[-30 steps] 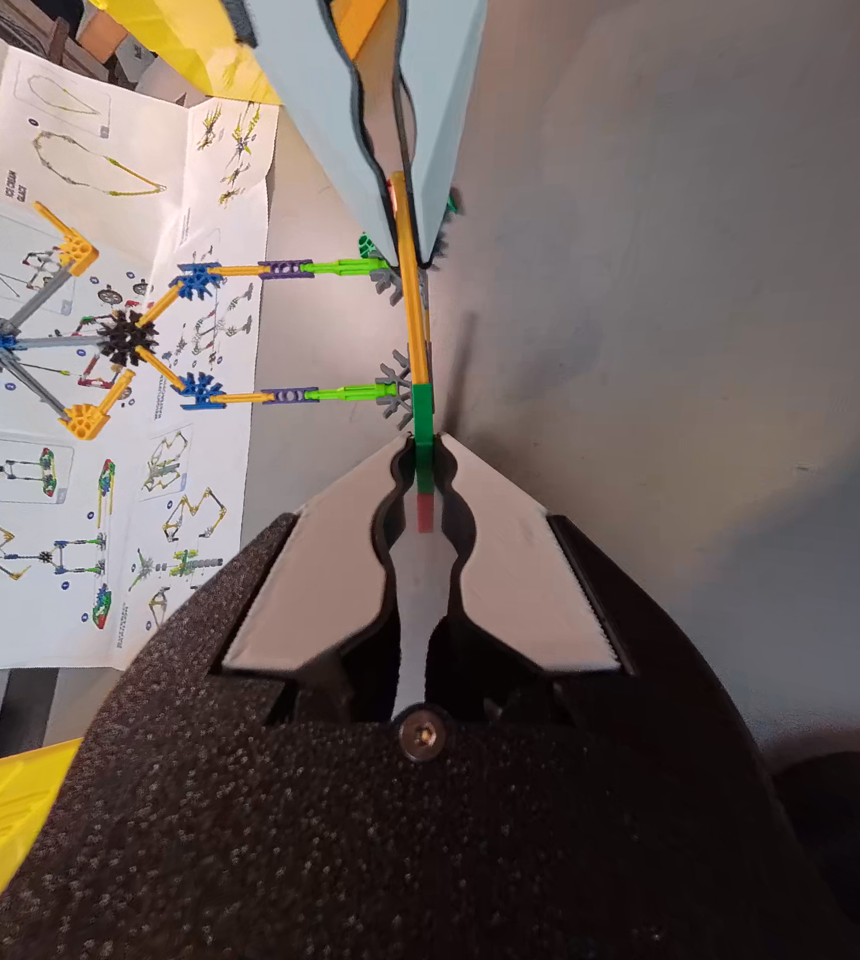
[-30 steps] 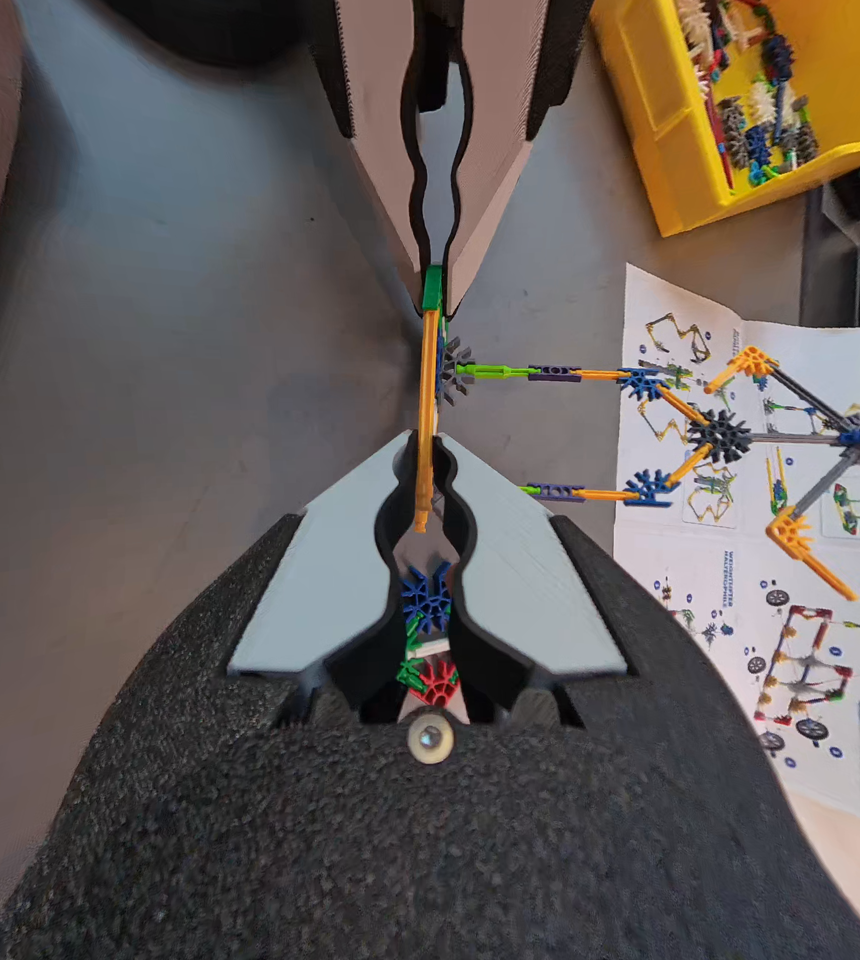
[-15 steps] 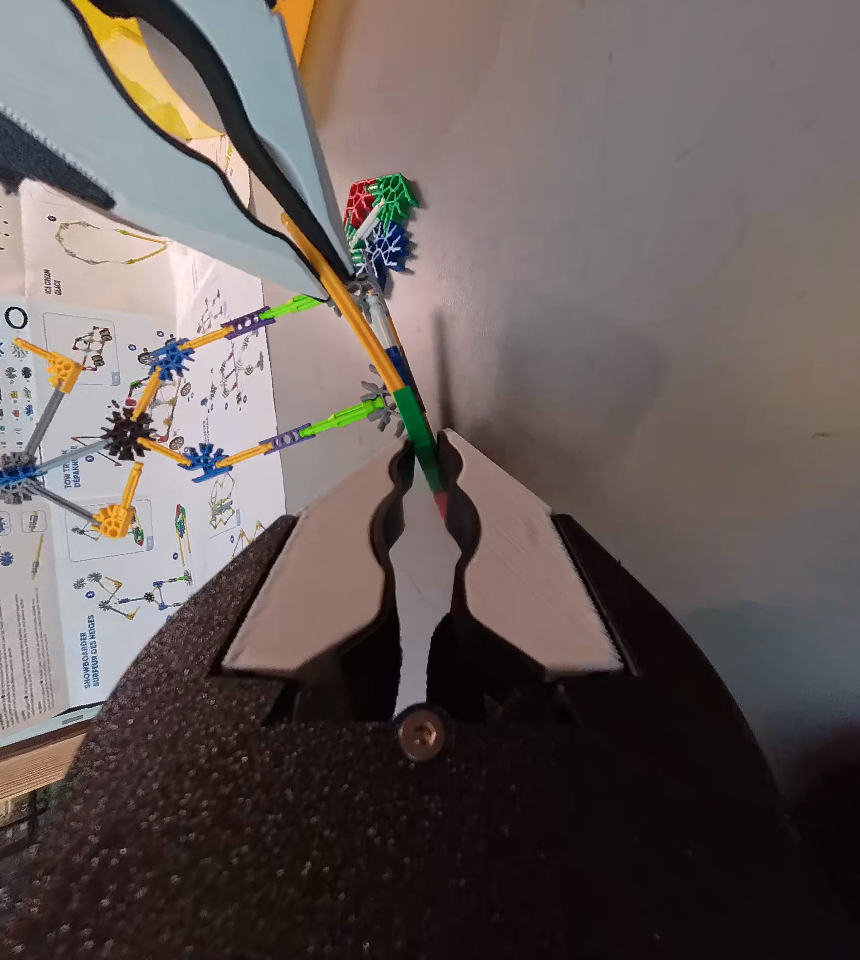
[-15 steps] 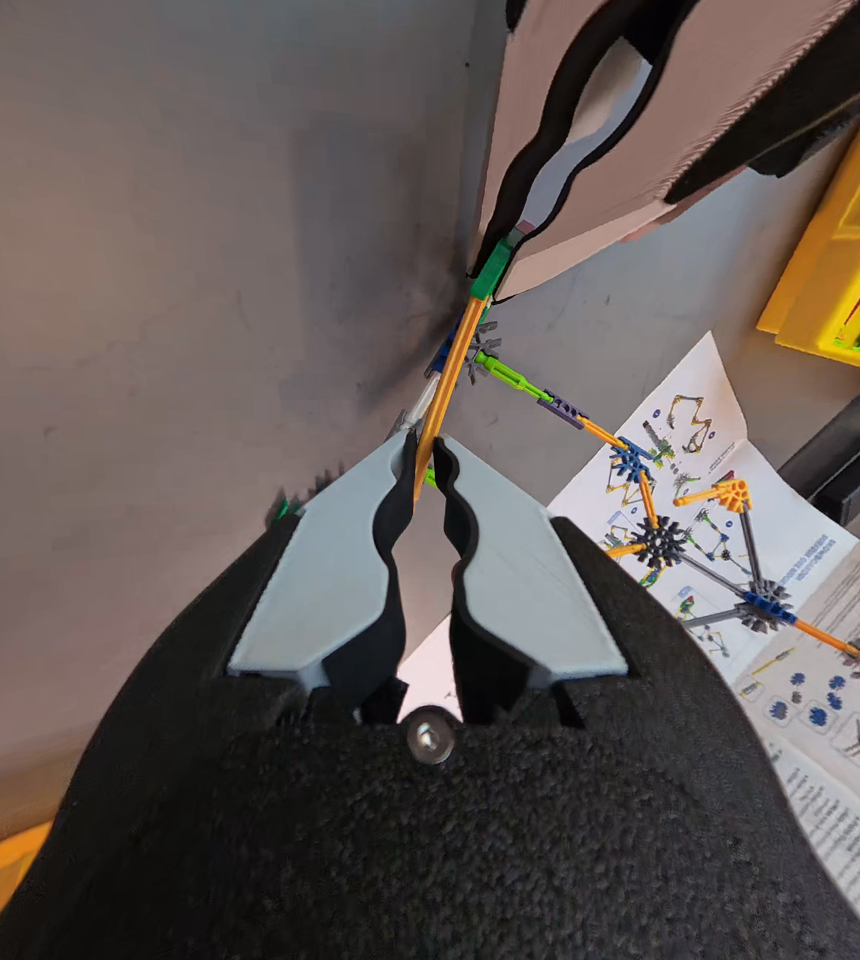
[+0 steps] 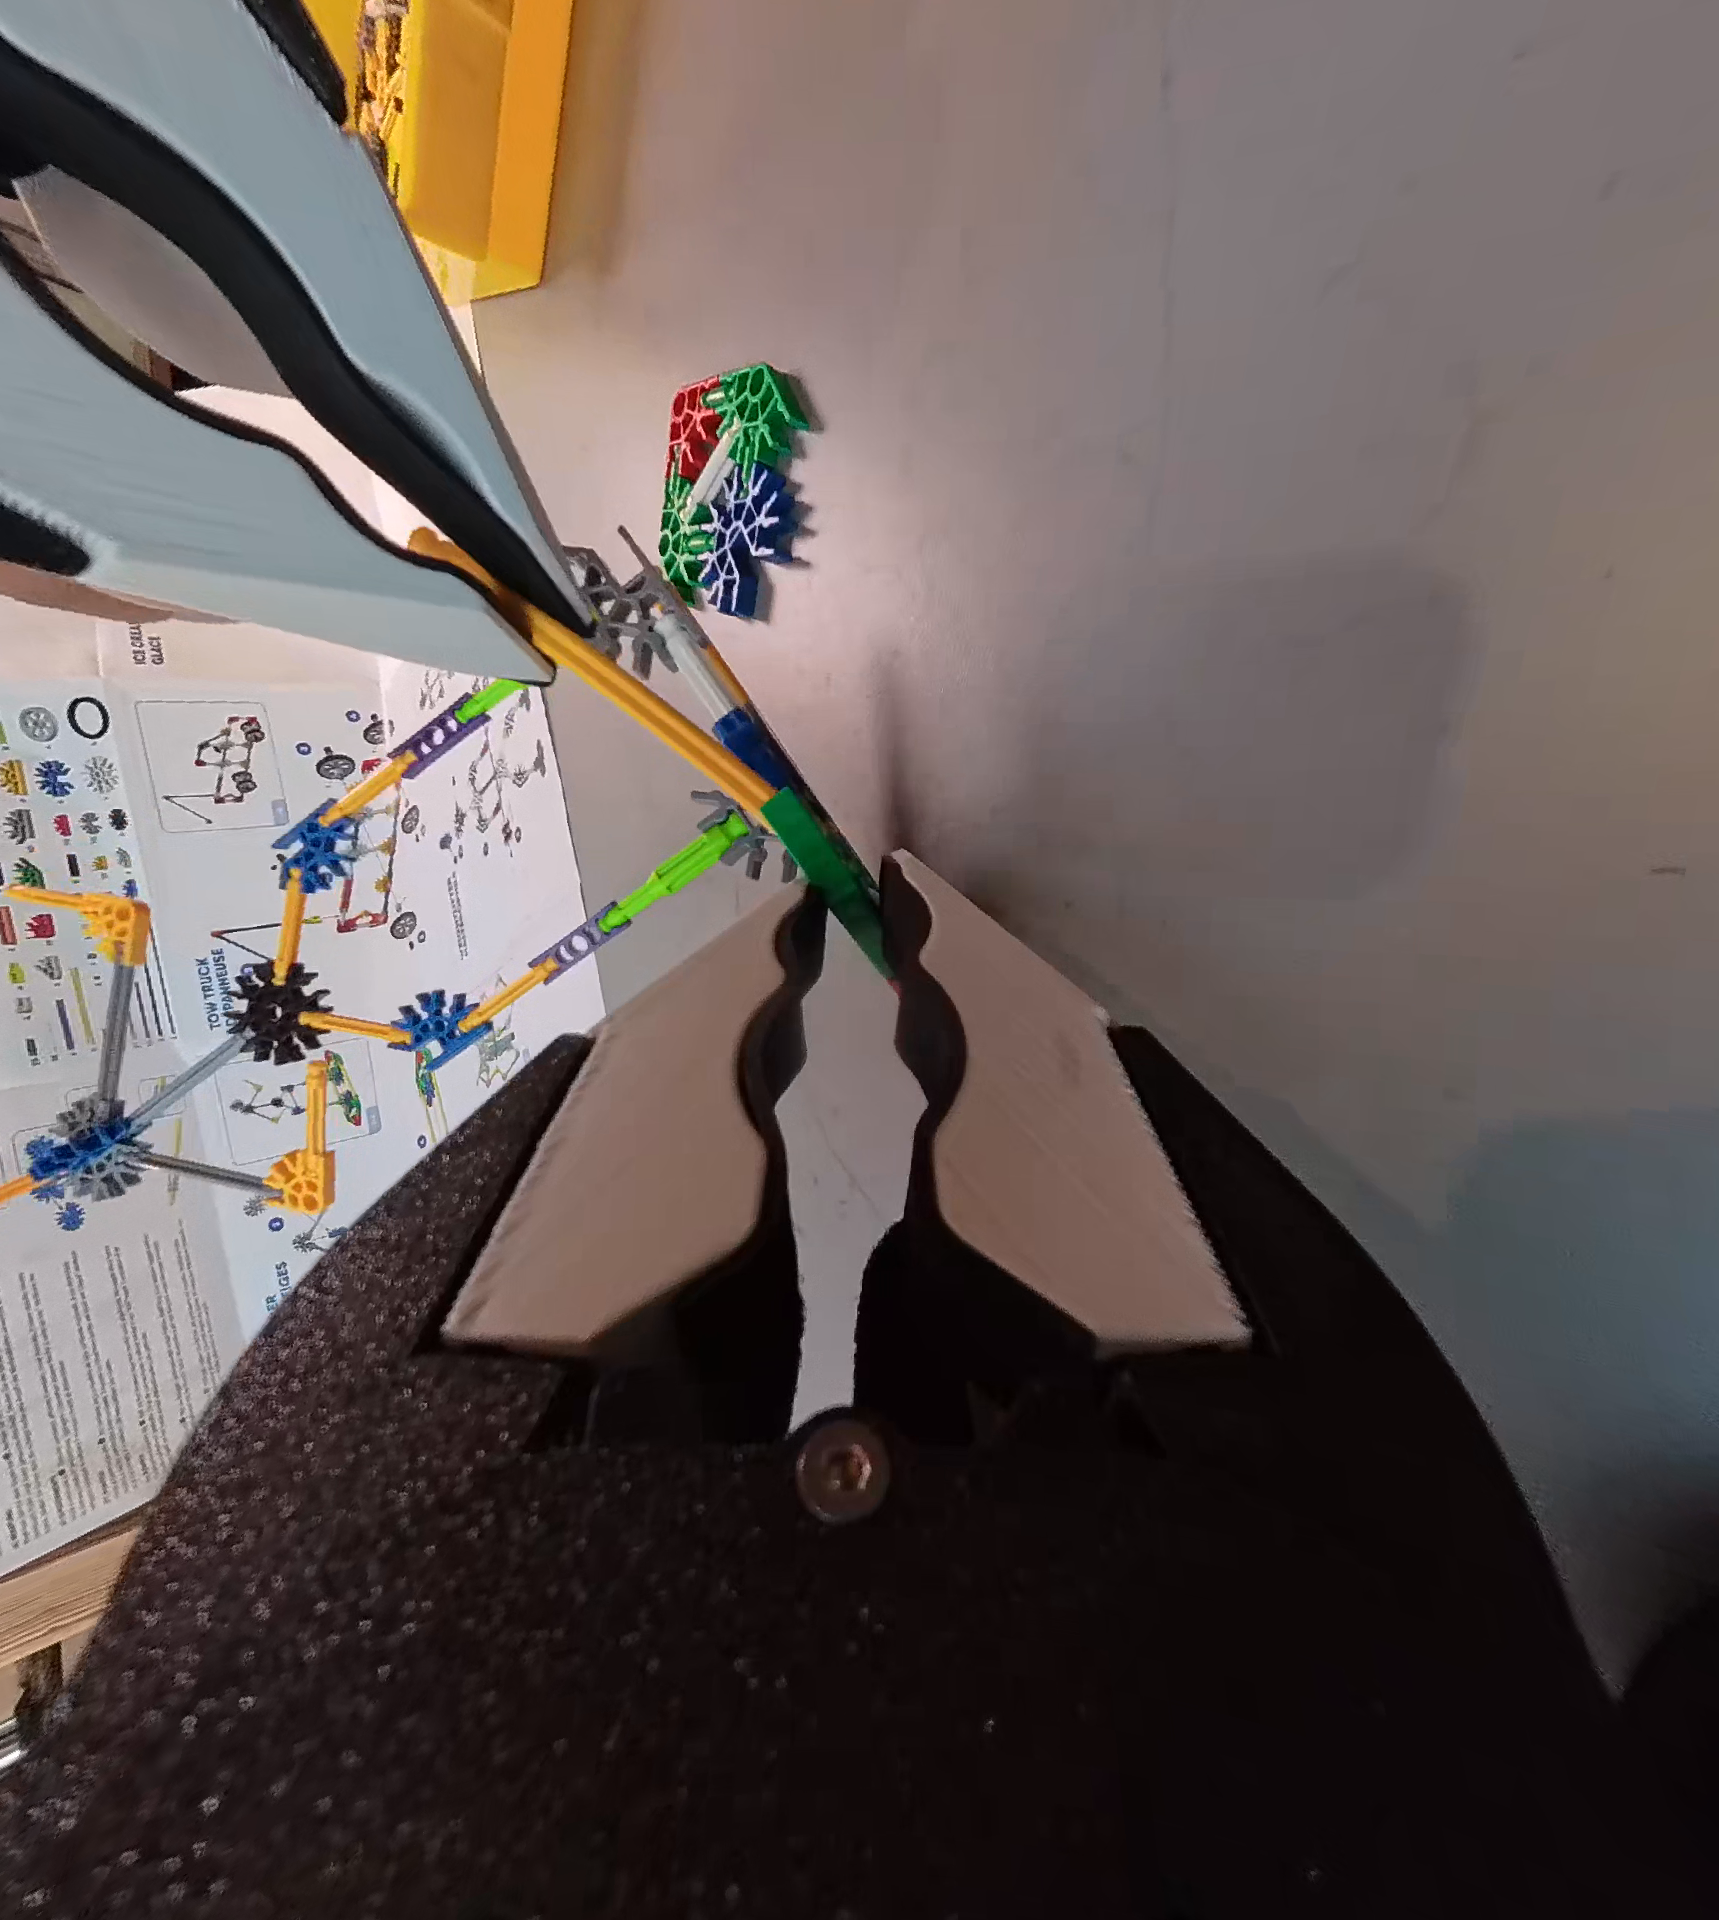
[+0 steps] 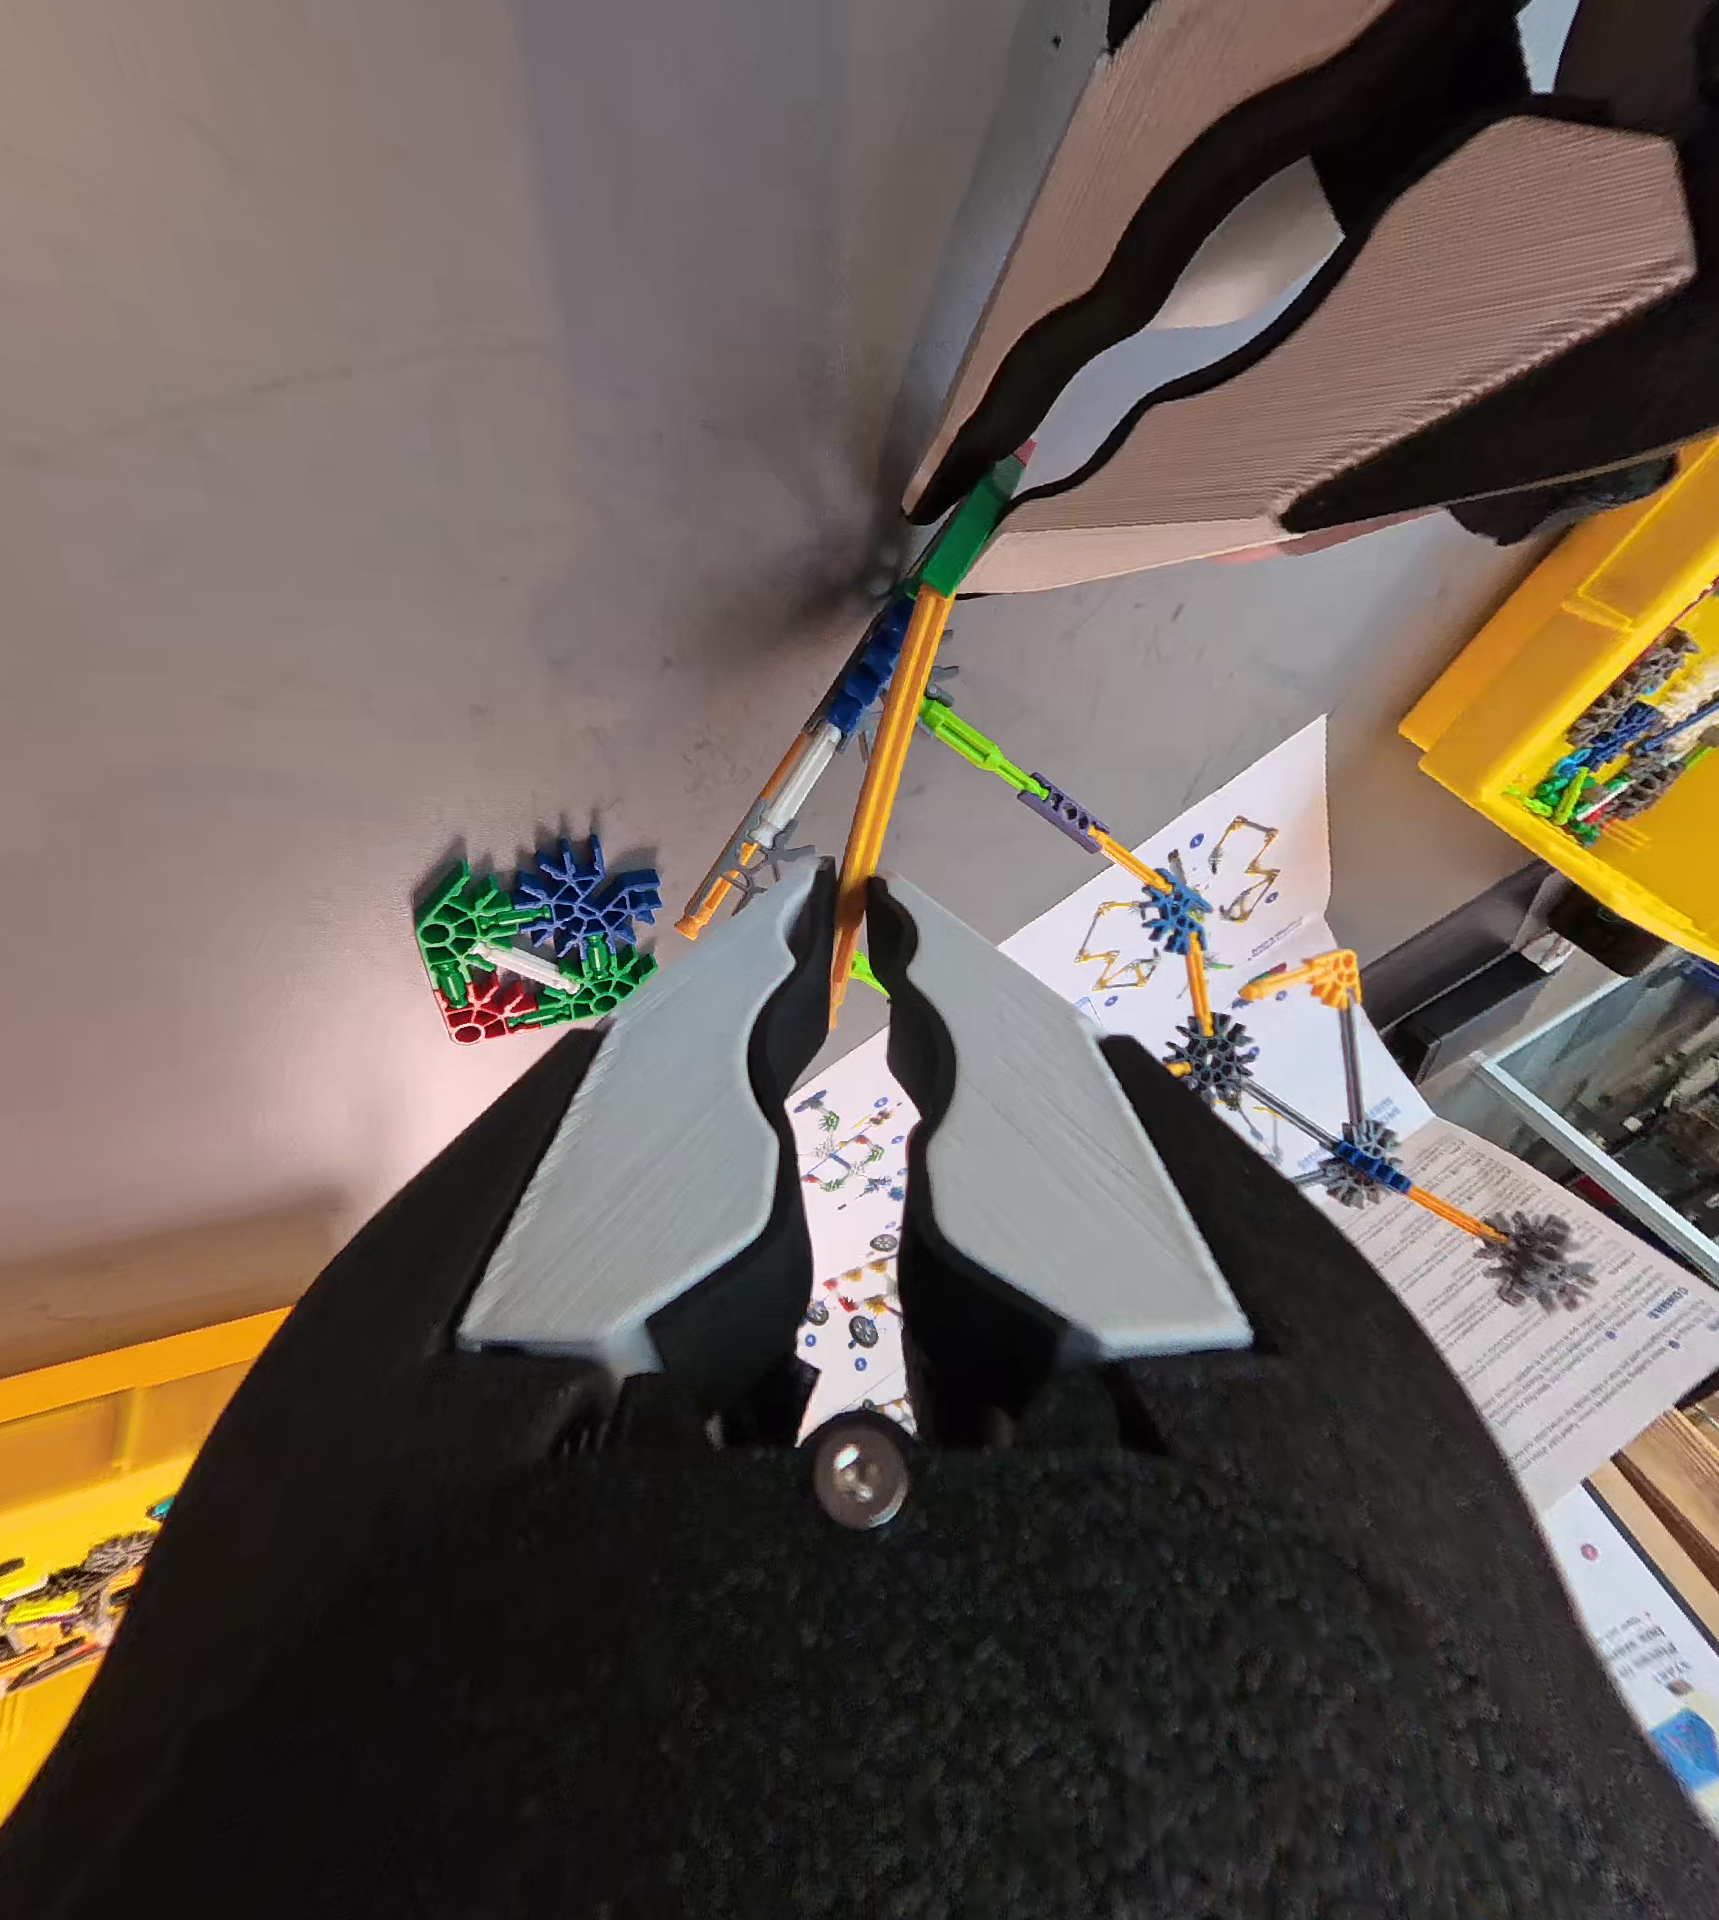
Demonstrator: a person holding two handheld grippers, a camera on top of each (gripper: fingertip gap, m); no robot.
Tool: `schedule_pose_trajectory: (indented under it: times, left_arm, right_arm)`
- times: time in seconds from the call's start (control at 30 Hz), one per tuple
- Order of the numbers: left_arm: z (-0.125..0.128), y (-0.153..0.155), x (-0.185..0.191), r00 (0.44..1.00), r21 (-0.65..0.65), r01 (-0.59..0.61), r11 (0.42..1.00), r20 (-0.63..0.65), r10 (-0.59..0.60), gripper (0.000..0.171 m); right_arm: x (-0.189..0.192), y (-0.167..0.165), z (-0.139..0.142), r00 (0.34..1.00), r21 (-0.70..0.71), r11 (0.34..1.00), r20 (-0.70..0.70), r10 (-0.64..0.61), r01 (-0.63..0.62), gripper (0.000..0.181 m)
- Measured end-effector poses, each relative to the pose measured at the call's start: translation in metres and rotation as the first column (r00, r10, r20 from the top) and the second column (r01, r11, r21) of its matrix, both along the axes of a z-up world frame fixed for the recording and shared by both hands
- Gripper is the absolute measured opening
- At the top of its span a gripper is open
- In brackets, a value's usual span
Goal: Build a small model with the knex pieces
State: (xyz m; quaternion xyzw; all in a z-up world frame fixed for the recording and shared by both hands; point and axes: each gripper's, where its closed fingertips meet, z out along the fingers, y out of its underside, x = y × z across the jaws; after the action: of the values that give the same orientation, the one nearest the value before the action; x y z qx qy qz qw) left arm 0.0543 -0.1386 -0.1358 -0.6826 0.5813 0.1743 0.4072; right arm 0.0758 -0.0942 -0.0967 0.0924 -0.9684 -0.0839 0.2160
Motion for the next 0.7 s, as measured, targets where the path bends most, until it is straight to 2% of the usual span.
schedule_pose_trajectory:
  times: [0.13,0.37,0.53,0.63,0.7]
  left_arm:
    - [0.0,0.002,0.002,1.0,-0.007,0.012,1.0,-0.02,-0.012,0.01]
    - [-0.001,0.004,0.004,0.999,-0.005,0.019,1.0,-0.045,-0.019,0.011]
    - [-0.002,0.005,0.007,0.998,-0.009,0.031,0.999,-0.053,-0.031,0.009]
    - [0.002,0.003,0.025,0.995,0.013,0.1,0.995,-0.023,-0.1,0.006]
    - [0.003,0.002,0.027,0.998,-0.033,0.062,0.998,-0.007,-0.062,0.006]
  right_arm:
    - [-0.001,0.004,-0.001,0.998,0.061,0.998,-0.041,0.038,-0.036,0.002]
    - [-0.007,0.007,0.001,0.998,0.09,0.996,-0.054,0.028,-0.023,0.001]
    - [-0.014,0.01,0.0,0.994,0.028,0.999,-0.105,-0.015,0.018,0.001]
    - [-0.021,-0.013,0.002,0.99,-0.083,0.996,-0.14,-0.024,0.012,0.006]
    - [-0.024,-0.012,0.002,0.986,-0.064,0.998,-0.166,-0.03,0.019,0.006]
